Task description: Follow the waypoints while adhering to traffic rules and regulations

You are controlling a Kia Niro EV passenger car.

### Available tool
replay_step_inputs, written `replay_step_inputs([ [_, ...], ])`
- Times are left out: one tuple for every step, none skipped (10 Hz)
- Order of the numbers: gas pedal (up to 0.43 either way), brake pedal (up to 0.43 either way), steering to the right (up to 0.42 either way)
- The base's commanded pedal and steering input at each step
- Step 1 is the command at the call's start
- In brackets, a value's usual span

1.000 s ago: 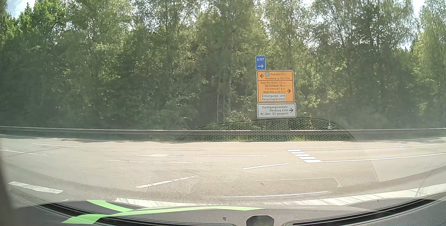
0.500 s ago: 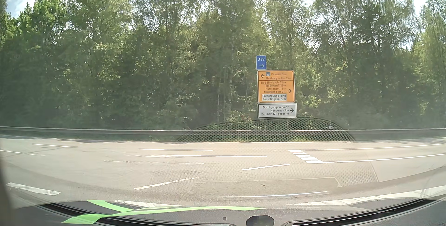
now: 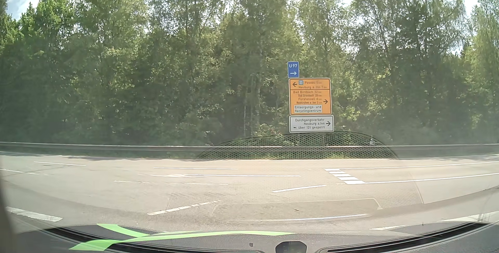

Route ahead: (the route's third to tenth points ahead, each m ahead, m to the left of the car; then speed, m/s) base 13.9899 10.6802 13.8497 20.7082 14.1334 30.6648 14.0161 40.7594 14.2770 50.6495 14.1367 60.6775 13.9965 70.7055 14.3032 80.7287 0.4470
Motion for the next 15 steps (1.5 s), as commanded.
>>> replay_step_inputs([
  [0.0,0.0,-0.063],
  [0.0,0.006,-0.063],
  [0.0,0.024,-0.063],
  [0.0,0.024,-0.063],
  [0.0,0.03,-0.063],
  [0.0,0.03,-0.063],
  [0.0,0.037,-0.063],
  [0.0,0.043,-0.063],
  [0.0,0.049,-0.063],
  [0.0,0.055,-0.063],
  [0.0,0.055,-0.063],
  [0.0,0.055,-0.063],
  [0.0,0.055,-0.063],
  [0.0,0.061,-0.063],
  [0.0,0.061,-0.063],
])
